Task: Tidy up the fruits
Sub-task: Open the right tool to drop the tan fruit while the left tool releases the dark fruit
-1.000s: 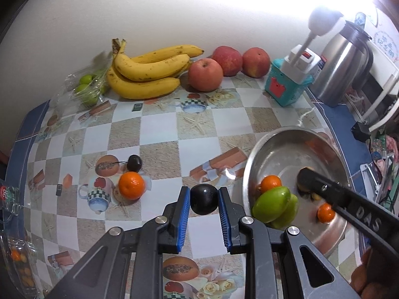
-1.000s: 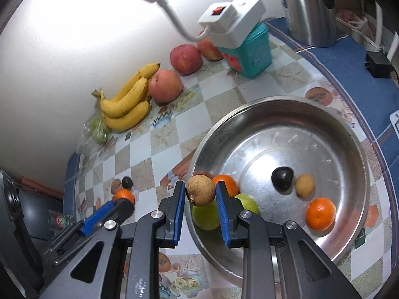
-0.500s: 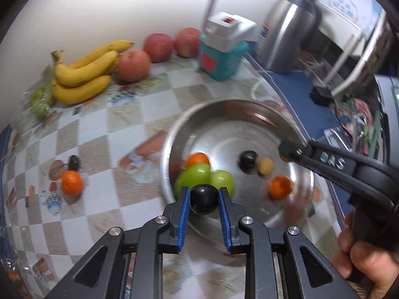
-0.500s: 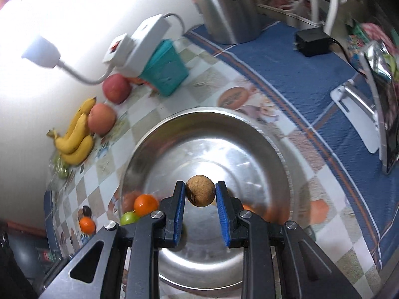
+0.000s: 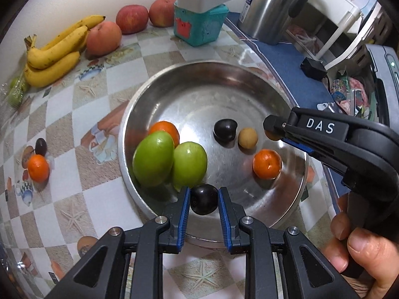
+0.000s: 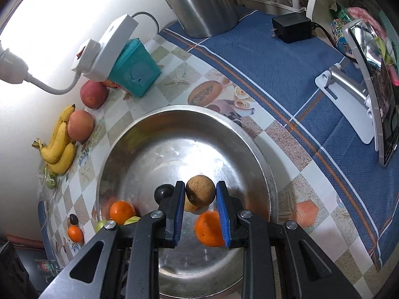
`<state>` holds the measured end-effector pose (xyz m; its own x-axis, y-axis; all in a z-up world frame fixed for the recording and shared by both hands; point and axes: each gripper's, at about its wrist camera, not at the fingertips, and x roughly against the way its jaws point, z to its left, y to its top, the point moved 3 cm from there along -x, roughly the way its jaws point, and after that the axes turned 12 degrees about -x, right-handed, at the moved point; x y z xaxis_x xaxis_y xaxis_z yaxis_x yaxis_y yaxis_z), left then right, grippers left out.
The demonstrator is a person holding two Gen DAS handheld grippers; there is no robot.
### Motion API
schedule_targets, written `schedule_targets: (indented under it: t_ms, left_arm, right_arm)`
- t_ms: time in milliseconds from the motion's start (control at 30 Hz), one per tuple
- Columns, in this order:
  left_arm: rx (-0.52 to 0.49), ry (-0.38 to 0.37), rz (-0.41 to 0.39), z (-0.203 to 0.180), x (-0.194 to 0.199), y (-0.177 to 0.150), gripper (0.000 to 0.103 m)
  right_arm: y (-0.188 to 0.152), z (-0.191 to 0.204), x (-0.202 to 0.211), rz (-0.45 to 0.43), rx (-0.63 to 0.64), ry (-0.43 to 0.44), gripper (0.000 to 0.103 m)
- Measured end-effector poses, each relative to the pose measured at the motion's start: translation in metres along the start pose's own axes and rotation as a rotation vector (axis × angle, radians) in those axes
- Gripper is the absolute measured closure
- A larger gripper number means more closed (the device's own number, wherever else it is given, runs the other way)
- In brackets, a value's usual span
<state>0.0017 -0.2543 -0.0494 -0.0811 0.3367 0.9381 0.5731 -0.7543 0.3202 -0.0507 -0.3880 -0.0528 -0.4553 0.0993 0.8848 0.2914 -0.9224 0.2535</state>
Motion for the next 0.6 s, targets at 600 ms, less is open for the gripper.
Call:
schedule_targets:
  t_ms: [600]
  left_arm:
    - [-0.001,0.001,0.029,-0.004,-0.009,-0.002,0.067]
  right_arm:
    - [-0.001,0.003,0.005,-0.004,0.022,-0.051,0.055]
